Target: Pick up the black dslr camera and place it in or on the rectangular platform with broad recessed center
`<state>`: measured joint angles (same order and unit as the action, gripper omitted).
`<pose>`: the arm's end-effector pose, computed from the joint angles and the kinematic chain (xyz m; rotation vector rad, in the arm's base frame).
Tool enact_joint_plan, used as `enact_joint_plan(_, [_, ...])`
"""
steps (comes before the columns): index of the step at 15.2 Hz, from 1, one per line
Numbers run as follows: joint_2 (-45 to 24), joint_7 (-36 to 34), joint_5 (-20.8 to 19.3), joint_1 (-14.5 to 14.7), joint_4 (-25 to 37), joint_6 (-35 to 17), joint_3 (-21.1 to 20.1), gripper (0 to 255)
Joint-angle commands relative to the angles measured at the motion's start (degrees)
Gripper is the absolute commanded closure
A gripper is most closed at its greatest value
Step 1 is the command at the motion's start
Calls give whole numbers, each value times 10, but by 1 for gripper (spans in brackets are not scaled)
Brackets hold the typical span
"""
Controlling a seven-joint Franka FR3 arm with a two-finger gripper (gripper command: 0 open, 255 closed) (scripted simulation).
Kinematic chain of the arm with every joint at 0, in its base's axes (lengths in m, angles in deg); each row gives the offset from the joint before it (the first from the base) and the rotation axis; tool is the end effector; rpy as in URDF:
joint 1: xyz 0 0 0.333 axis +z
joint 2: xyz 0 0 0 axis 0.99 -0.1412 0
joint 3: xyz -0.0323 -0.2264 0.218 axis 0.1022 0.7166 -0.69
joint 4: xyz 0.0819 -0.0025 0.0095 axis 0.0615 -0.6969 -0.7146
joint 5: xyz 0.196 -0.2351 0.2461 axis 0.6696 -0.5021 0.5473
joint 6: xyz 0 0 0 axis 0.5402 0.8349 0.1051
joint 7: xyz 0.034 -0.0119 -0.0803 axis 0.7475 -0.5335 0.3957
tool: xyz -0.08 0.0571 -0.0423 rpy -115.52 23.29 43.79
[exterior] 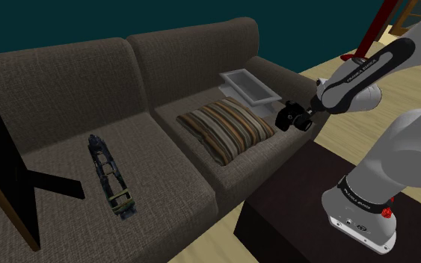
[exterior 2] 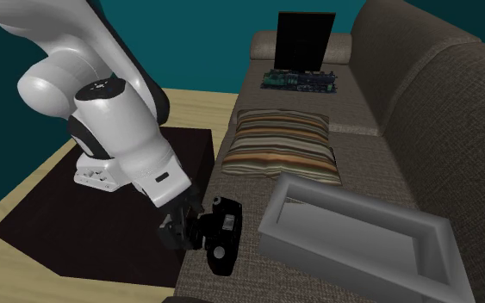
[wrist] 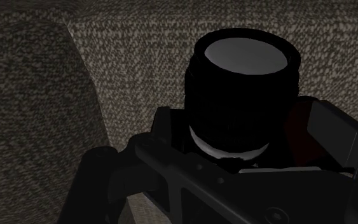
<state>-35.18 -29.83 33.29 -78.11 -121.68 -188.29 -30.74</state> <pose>0.2707 -0.2199 0.2405 3.0060 -0.0222 0.4450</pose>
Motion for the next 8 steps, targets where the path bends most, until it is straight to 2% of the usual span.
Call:
enact_joint_plan(1, [-1, 1, 2, 3, 1, -1, 2, 0])
enact_joint_plan(4, [-1, 1, 2, 3, 1, -1, 2, 0])
enact_joint_plan(5, [-1, 1, 2, 3, 1, -1, 2, 255])
enact_joint_plan(8, [-1, 1, 2, 3, 1, -1, 2, 255])
